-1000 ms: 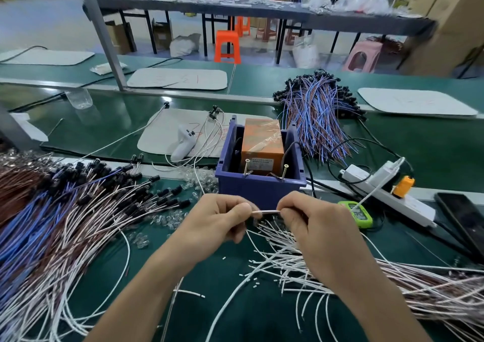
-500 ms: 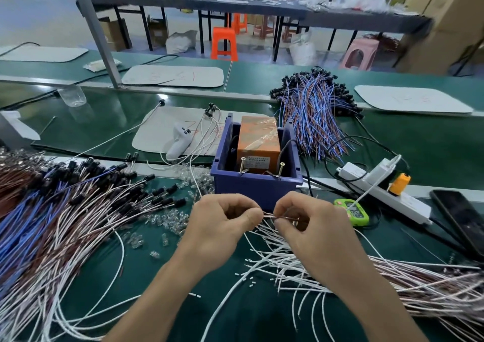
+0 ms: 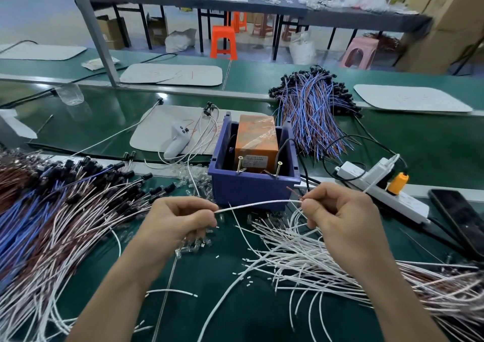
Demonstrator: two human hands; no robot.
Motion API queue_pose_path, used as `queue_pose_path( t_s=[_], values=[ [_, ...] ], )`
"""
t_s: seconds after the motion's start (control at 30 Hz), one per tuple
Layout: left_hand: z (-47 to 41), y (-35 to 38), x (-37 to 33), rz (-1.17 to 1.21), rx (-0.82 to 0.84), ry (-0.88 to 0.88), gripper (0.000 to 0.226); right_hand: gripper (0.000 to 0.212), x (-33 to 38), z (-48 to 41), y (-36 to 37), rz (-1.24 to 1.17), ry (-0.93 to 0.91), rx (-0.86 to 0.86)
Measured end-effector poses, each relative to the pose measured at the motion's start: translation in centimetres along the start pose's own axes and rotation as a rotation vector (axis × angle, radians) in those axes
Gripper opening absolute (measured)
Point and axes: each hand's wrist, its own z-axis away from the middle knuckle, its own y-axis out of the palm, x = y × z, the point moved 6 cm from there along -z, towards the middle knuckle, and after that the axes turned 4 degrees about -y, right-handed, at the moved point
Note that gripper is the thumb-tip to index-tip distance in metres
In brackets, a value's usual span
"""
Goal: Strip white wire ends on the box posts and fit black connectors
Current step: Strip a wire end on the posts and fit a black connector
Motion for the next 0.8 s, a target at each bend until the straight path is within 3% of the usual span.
queue_pose_path(
  t_s=[0.1, 0.2, 0.27, 0.33, 0.4, 0.47, 0.57, 0.63, 0.7, 0.8],
  values=[
    [0.5, -0.6, 0.6, 0.501, 0.097, -0.04, 0.047, 0.023, 0.1, 0.1, 0.3, 0.007, -0.003, -0.004],
    [1.8, 0.6, -0.6, 1.047, 0.502, -0.022, 0.026, 0.023, 0.4, 0.1, 0.8, 0.014, -0.01, -0.002],
    [2.2, 0.2, -1.1, 1.133, 0.52, -0.013, 0.033, 0.023, 0.4, 0.2, 1.2, 0.005, -0.002, 0.016],
    [1.8, 0.9, -1.2, 1.022, 0.416, 0.017, 0.027, 0.025, 0.3, 0.3, 1.7, 0.0, 0.008, 0.045],
    [1.5, -0.3, -1.0, 0.714, 0.073, 0.017, 0.017, 0.025, 0.1, 0.4, 2.0, 0.042, 0.007, 0.091],
    [1.2, -0.6, -1.2, 0.501, -0.091, -0.004, 0.014, 0.022, 0.1, 0.5, 2.3, 0.113, 0.001, 0.164],
    [1.3, 0.4, -2.2, 0.313, -0.051, -0.018, 0.018, 0.02, -0.4, 0.3, 2.2, 0.114, 0.033, 0.239],
    [1.3, 1.3, -2.7, 0.217, -0.02, 0.004, 0.022, 0.022, -0.5, 0.0, 1.5, -0.039, 0.041, 0.125],
    [0.9, 1.5, -3.0, 0.003, -0.105, 0.067, 0.025, 0.027, -0.6, -0.4, 0.8, -0.217, 0.045, -0.022],
    [0.1, 2.3, -3.3, -0.327, -0.206, 0.138, 0.036, 0.032, -0.6, -0.6, 0.8, -0.172, 0.004, -0.082]
  ],
)
